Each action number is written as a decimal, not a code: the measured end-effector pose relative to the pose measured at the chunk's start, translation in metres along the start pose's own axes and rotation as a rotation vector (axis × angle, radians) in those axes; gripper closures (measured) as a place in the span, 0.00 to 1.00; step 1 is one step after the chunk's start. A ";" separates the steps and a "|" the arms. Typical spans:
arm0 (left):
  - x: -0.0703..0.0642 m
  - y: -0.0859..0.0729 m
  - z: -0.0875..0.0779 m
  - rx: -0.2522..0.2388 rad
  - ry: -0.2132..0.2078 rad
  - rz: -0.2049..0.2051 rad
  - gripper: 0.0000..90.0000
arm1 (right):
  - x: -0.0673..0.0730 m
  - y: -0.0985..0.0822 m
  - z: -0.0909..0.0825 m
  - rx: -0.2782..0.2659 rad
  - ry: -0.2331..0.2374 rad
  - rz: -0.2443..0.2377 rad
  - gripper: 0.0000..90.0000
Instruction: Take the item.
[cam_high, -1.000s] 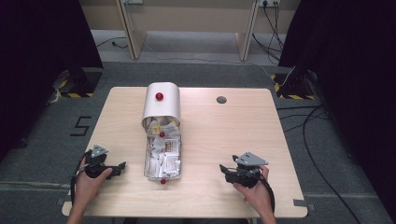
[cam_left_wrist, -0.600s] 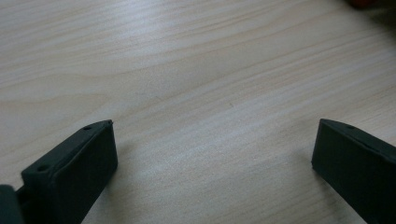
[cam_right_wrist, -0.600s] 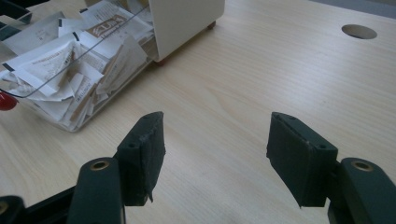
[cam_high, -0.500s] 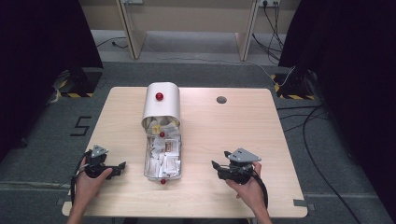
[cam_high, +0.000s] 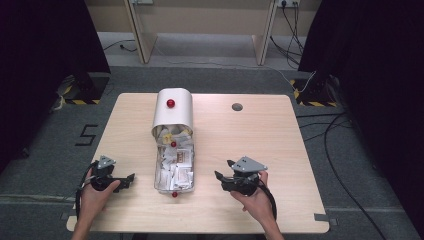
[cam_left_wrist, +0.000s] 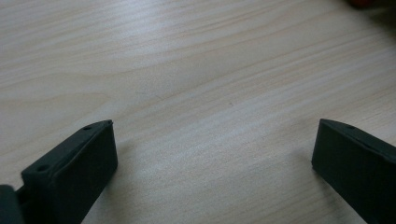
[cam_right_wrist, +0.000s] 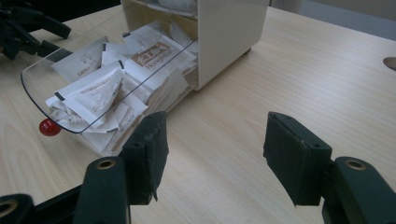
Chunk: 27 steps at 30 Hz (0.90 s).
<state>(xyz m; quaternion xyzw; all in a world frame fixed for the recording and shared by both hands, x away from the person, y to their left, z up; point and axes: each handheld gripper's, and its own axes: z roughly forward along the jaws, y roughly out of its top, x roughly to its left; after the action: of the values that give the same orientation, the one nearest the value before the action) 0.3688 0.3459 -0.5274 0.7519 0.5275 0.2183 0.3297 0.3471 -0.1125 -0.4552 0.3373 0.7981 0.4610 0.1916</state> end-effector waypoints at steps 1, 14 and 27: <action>0.000 0.000 0.000 -0.001 0.001 0.000 0.00 | 0.001 0.001 0.000 -0.001 0.003 -0.004 0.45; 0.000 0.000 0.000 -0.001 0.001 0.000 0.00 | 0.010 0.011 0.006 -0.012 0.031 -0.022 0.45; 0.000 0.000 0.000 -0.001 0.001 0.000 0.00 | 0.024 0.022 0.016 -0.022 0.071 -0.053 0.45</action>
<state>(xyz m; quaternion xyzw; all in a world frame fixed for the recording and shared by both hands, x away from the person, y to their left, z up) 0.3689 0.3459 -0.5275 0.7517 0.5277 0.2188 0.3296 0.3478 -0.0780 -0.4440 0.2974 0.8079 0.4762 0.1788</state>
